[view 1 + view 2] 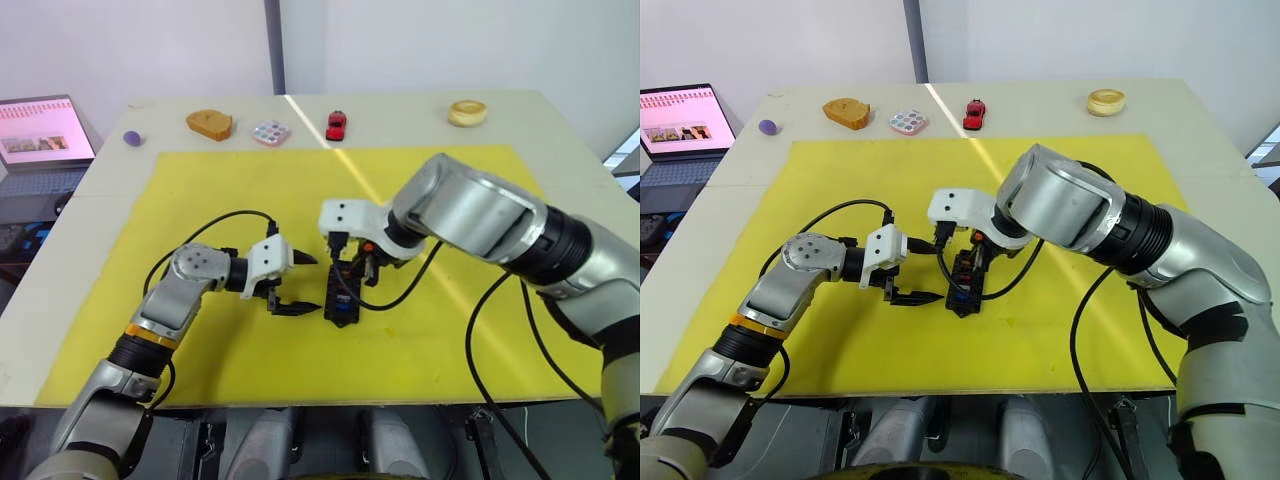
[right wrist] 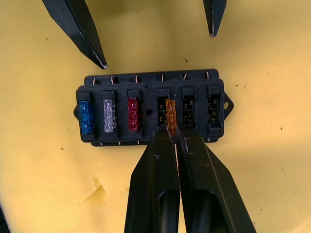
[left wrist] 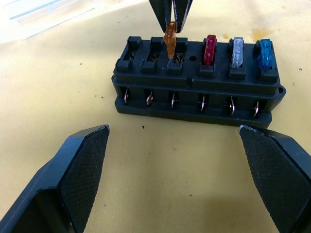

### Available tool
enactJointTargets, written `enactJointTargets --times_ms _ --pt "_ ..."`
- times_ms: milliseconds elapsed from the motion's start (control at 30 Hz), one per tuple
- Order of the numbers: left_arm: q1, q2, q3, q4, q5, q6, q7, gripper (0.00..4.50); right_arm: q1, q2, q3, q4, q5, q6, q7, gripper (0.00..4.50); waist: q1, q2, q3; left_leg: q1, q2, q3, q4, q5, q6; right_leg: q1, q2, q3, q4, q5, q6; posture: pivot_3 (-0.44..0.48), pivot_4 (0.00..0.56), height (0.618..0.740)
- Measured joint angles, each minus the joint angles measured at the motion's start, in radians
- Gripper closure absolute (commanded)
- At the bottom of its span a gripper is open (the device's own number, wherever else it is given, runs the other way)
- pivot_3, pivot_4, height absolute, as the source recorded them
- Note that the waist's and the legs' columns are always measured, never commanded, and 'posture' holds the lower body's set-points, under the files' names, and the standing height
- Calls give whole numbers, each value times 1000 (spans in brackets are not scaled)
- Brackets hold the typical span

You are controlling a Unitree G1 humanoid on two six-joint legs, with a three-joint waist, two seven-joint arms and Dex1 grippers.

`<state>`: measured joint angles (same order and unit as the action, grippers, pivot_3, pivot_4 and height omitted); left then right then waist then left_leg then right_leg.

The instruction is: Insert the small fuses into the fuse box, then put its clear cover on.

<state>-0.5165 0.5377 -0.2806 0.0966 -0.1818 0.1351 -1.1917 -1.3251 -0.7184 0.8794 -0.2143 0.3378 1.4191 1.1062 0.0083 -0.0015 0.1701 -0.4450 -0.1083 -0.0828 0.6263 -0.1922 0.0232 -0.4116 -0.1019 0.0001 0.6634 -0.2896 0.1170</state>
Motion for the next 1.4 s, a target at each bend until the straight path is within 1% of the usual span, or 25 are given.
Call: enactJointTargets --times_ms 367,600,967,1400 --pt "0 -6 -3 0 5 -9 0 0 0 0 0 -16 23 13 -5 4478 0 0 0 0 0 0 0 0 0 0 0 0 0 0 0 0 150 740" --pt "0 -7 -3 0 12 -10 1 0 0 8 19 -6 20 12 -41 4478 0 0 0 0 0 0 0 0 0 0 0 0 0 0 0 0 150 740" --pt "0 -7 -4 0 21 -10 2 0 0 16 19 2 20 20 -53 4478 -1 0 0 0 0 0 0 0 0 0 0 0 0 0 0 0 150 740" --pt "1 -11 -5 0 25 -16 6 0 -32 32 18 24 52 79 -60 4478 0 0 0 0 0 0 0 0 0 0 0 0 0 0 0 0 150 740"
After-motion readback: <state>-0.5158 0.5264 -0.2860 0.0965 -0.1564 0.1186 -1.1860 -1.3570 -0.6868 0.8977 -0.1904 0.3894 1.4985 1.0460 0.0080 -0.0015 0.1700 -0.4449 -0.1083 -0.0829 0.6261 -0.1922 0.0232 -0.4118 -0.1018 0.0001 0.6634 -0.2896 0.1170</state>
